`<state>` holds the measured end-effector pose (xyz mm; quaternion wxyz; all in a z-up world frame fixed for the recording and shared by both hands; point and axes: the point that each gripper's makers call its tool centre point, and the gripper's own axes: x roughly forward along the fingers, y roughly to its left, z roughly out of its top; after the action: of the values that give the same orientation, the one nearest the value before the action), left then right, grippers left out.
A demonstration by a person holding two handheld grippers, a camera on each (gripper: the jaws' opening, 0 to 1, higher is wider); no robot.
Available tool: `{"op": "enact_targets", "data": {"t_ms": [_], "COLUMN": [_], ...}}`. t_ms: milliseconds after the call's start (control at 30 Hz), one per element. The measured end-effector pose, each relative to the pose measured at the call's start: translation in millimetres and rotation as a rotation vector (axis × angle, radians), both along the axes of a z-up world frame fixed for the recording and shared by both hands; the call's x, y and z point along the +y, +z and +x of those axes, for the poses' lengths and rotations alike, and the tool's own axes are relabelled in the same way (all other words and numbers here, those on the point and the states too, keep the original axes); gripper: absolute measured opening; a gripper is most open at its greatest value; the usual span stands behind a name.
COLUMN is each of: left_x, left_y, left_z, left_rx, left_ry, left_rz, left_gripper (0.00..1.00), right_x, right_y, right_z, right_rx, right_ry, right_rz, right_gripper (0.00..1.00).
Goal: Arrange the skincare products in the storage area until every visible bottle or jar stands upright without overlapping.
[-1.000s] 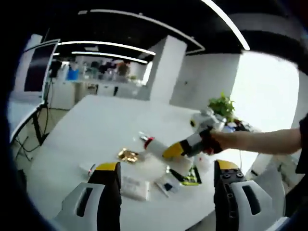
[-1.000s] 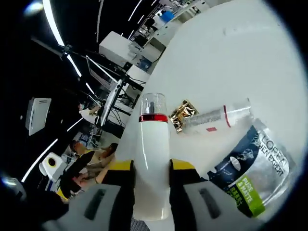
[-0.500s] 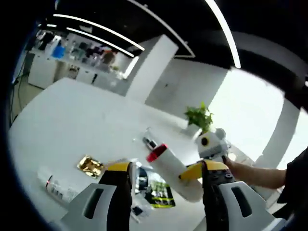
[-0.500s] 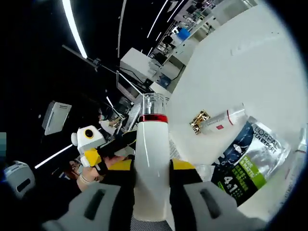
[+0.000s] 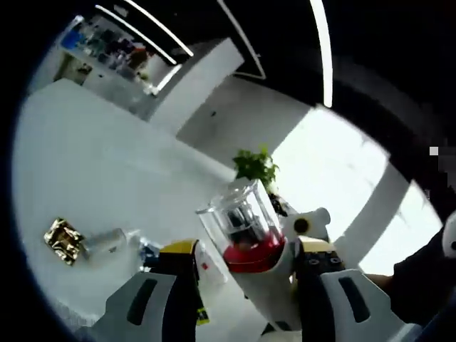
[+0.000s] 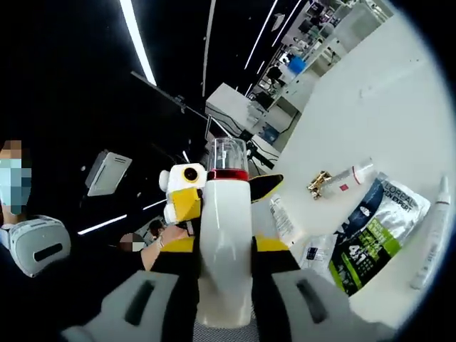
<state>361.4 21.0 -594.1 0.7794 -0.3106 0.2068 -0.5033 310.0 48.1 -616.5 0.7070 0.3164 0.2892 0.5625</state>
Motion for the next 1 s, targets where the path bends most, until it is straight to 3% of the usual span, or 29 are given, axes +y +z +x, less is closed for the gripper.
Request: {"op": "enact_targets", "data": {"t_ms": [67,133,233,300,400,467,533,600,700,767,900,1000], "left_x": [-7.8,-18.3,-29.7,-36.0,-44.6,-52.0,-58.1,-64.2,-73.0,-77.7,-89.6,-101.9], "left_y": [0.4,4.3,1.1,-0.6,-0.6,-1.2,-1.1,0.3,-0.9,-1.2,-3.6,-6.7], "left_z": [-4.5,-11.9,-15.6,-16.5,-16.4,-19.0,-21.5,-22.0,-17.7,-15.0,-10.4,-11.5], "left_rx": [-0.019,-0.098,-0.077,0.013,-0.019,-0.011,-0.049,-0.111,-0.138,-0.173,-0.305,-0.331], "left_ry": [-0.020,-0.069,-0.085,-0.091,-0.101,-0.126,-0.143,-0.151,-0.140,-0.135,-0.154,-0.168], "left_rz": [-0.004,-0.017,-0.018,-0.051,-0.059,-0.040,-0.021,0.000,0.039,0.064,0.146,0.180], "left_gripper": [0.37,0.36,0.34,0.33,0.31,0.30,0.29,0.29,0.29,0.28,0.28,0.28], "right_x": [-3.9,-7.7,-14.5,-20.7,-31.2,-35.9,-38.7,-45.7,-55.9,-60.7,-74.2,-81.8], "right_y": [-1.0,-4.2,-10.6,-13.7,-18.4,-22.9,-23.8,-27.1,-30.1,-32.4,-39.9,-45.4], "right_z": [-6.4,-11.0,-15.1,-16.6,-12.9,-13.8,-15.2,-8.1,1.1,5.8,17.0,22.2], "right_rx": [0.000,-0.031,-0.040,-0.059,-0.119,-0.155,-0.153,-0.202,-0.269,-0.279,-0.376,-0.399], "right_ry": [0.019,0.027,0.036,0.023,-0.013,-0.007,-0.005,-0.051,-0.121,-0.158,-0.214,-0.248], "right_rz": [0.007,-0.016,-0.041,-0.049,-0.073,-0.113,-0.126,-0.170,-0.222,-0.242,-0.366,-0.428], "right_gripper": [0.26,0.26,0.27,0.27,0.27,0.28,0.28,0.29,0.31,0.32,0.34,0.35]}}
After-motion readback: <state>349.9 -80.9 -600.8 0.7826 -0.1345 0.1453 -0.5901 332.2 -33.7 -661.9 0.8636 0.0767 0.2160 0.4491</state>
